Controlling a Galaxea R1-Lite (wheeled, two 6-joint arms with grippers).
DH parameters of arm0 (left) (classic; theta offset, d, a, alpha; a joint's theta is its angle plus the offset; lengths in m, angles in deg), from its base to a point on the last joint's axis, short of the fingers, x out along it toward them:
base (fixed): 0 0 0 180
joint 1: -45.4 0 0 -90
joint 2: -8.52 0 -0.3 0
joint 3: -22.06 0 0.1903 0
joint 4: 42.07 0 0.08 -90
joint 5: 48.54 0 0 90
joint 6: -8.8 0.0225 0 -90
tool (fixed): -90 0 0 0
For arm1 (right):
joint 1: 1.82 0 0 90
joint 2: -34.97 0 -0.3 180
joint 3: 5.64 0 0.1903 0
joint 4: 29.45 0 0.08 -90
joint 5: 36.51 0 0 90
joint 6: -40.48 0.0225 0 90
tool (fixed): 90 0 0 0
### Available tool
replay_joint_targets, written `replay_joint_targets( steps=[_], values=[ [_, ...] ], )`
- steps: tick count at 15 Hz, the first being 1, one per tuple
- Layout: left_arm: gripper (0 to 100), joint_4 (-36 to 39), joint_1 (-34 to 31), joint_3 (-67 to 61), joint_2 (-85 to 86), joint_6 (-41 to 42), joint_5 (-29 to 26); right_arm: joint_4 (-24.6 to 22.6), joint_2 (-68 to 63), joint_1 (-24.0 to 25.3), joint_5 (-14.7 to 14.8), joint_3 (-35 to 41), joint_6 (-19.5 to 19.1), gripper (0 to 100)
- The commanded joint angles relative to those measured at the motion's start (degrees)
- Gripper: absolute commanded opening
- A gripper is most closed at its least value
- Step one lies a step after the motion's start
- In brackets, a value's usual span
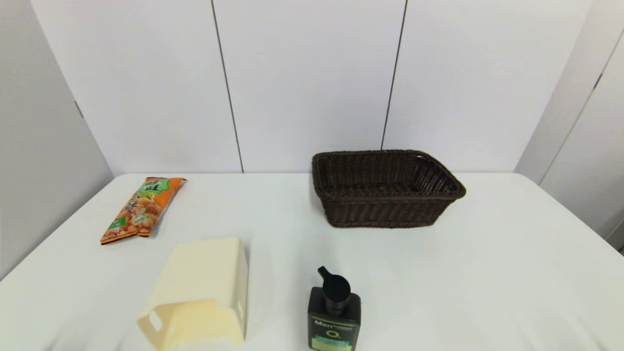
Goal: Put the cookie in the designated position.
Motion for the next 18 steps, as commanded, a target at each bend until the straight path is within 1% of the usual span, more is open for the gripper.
replay_joint_targets(
  steps=[1, 4, 7, 8, 10, 12, 13, 14, 15, 16, 18],
  values=[
    [100, 0.01, 0.0, 0.0, 0.01, 0.0, 0.0, -0.02, 0.01, 0.01, -0.02, 0.09, 0.0, 100],
    [100, 0.01, 0.0, 0.0, -0.42, -0.17, 0.44, -0.02, 0.01, 0.01, -0.02, 0.09, -0.09, 100],
    [100, 0.18, -0.09, 0.0, -7.46, -1.23, 1.05, -0.02, 0.01, 0.01, -0.02, 0.09, 0.0, 100],
    [100, 2.2, -0.18, 2.55, -11.59, -1.93, 1.14, -0.02, 0.01, 0.01, -0.02, 0.09, 0.0, 100],
    [100, 10.55, -2.9, 8.35, -22.22, -2.37, 1.14, -0.02, 0.01, 0.01, -0.02, 0.09, 0.0, 100],
    [100, 18.2, -3.26, 16.08, -34.88, -1.67, 0.96, -0.02, 0.01, 0.01, -0.02, 0.09, 0.0, 100],
    [100, 19.52, -3.08, 21.18, -40.94, -0.88, 0.88, -0.02, 0.01, 0.01, -0.02, 0.0, 0.0, 100],
    [100, 19.43, -3.08, 27.69, -48.76, 1.58, 1.05, -0.02, 0.01, 0.01, -0.02, 0.09, 0.0, 100],
    [100, 19.34, -3.08, 30.94, -52.98, 2.37, 0.96, -0.02, 0.01, 0.09, -0.02, 0.09, 0.0, 100],
    [100, 18.73, -3.08, 35.24, -59.4, 2.99, 0.7, -0.02, 0.01, 0.01, -0.02, 0.09, -0.09, 100],
    [100, 15.92, -2.9, 45.0, -69.77, 7.12, 0.79, -0.02, 0.01, 0.01, -0.02, 0.09, 0.0, 100]
  ],
)
